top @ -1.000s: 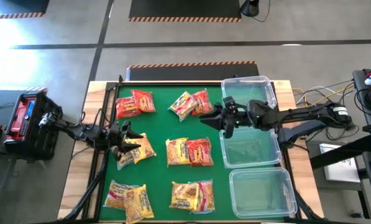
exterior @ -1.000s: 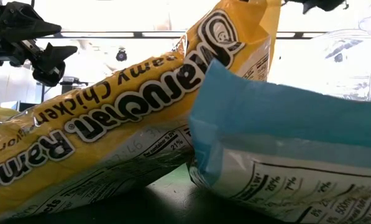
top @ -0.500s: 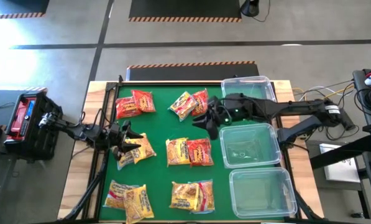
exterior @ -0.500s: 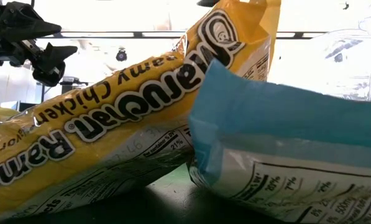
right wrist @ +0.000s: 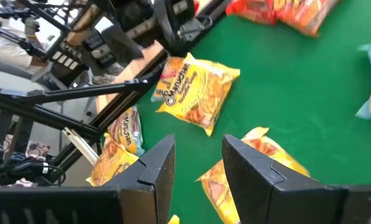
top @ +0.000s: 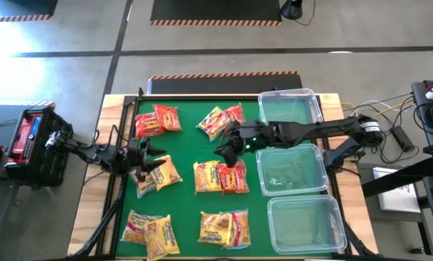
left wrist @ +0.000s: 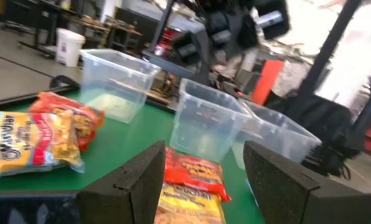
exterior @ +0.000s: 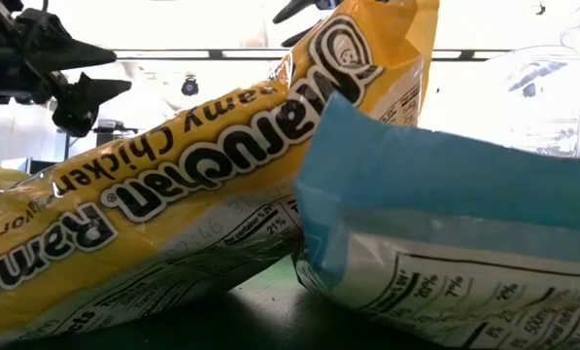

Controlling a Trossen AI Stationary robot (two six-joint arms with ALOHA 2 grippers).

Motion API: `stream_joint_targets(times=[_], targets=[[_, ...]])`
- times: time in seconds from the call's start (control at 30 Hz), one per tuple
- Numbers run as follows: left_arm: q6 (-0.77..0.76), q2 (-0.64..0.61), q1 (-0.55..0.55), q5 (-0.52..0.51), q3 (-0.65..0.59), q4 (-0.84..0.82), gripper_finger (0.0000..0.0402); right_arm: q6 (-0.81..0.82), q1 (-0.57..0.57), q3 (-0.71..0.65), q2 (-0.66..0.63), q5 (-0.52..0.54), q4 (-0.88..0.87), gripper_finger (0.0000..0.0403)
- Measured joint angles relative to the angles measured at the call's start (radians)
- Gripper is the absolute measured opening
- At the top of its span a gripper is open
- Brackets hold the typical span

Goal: Sort Maruchan noodles
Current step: Put the bottom red noodle pack into the top transparent bin

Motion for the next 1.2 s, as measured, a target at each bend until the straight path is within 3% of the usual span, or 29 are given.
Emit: stream_joint_targets(times=[0.17,0.3,0.43,0.83,1.2], targets=[[0.025,0.002,0.0,-0.027,0.0,0.088,0.0201,0.026,0.017,0.061,0.078,0.0,-0.011,0.0123],[0.016,0.005,0.0,-0.147,0.0,0.165,0.0201,0.045,0.018,0.1,0.123,-0.001,-0.048,0.0123],[-0.109,0.006,0.0,-0.243,0.0,0.181,0.0201,0.068,0.018,0.139,0.159,0.0,-0.164,0.0123],[-0.54,0.124,0.0,-0.216,0.0,0.184,0.0201,0.061,0.048,0.199,0.187,-0.007,-0.413,0.0123],[-0.662,0.29,0.0,-0.208,0.0,0.406,0.0201,-0.031,0.074,0.2,0.191,-0.031,-0.532,0.0123]])
